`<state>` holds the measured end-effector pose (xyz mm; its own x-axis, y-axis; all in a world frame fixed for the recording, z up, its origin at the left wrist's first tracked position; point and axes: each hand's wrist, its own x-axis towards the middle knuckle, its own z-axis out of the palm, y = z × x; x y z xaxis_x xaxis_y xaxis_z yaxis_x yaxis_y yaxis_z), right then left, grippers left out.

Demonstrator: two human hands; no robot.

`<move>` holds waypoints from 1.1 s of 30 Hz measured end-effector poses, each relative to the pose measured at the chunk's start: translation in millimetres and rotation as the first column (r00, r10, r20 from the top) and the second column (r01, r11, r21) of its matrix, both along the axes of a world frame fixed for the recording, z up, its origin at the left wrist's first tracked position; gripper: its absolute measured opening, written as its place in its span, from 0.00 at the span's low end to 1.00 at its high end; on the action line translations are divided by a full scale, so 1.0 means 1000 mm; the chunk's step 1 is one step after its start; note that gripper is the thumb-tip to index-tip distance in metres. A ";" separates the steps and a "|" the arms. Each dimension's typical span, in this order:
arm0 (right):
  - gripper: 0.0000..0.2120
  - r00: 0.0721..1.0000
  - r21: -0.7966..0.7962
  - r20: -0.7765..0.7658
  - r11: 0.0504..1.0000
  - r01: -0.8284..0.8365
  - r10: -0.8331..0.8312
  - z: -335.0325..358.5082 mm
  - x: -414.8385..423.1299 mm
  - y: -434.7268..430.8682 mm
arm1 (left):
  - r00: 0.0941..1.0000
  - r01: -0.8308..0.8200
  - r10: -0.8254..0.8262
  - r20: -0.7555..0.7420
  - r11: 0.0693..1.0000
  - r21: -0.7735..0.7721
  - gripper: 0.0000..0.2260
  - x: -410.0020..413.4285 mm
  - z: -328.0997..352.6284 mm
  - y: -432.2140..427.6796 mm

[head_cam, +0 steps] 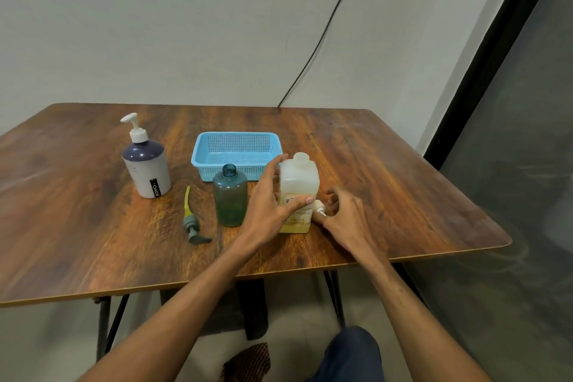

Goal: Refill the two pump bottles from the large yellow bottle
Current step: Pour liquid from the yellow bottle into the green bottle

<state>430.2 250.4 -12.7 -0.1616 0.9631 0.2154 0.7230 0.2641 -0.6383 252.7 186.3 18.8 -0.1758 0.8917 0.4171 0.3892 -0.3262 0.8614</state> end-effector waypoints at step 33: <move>0.39 0.827 0.107 -0.492 0.961 -0.254 0.273 0.036 -0.058 -0.018 | 0.947 -0.321 0.314 -0.073 0.941 -0.107 0.37 -0.075 -0.021 -0.027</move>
